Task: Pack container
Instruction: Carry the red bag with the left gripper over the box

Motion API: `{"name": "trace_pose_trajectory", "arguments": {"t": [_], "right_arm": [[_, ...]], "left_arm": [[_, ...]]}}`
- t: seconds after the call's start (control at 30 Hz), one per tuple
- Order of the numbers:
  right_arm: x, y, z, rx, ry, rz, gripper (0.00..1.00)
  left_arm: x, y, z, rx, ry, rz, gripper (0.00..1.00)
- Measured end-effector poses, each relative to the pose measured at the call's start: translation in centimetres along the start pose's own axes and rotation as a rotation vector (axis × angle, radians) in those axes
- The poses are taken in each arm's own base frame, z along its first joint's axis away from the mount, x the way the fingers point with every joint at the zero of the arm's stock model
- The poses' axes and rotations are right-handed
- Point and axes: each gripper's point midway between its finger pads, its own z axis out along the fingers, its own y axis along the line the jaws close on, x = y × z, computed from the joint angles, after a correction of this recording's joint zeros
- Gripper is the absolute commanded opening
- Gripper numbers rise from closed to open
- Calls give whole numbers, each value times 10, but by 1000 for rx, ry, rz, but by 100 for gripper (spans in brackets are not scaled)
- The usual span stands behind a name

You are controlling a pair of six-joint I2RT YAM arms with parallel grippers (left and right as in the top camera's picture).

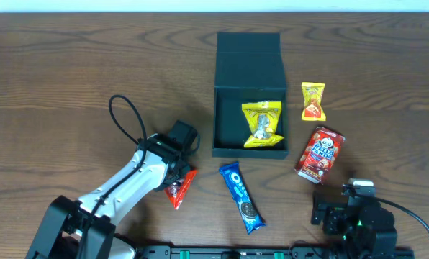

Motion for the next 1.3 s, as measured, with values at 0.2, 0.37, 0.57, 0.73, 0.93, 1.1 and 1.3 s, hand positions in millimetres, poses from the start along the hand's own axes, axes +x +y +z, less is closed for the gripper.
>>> {"name": "trace_pose_trajectory", "arguments": {"t": [0.2,0.37,0.57,0.73,0.93,1.1,1.3], "right_arm": [[0,0,0,0,0,0,99],[0,0,0,0,0,0,99],[0,0,0,0,0,0,99],[0,0,0,0,0,0,99],[0,0,0,0,0,0,99],[0,0,0,0,1,0,99],[0,0,0,0,0,0,99]], "left_arm": [[-1,-2,-2,7,-4,-1,28],[-2,-3,-3,10,-6,3,24],[-2,0,-7,-7,2,17,17],[-3,0,-20,-31,15,53,12],[-24,-24,-66,21,-22,131,8],[-44,-42,-109,64,-91,219,10],[-66,-71,-163,110,-224,372,10]]}}
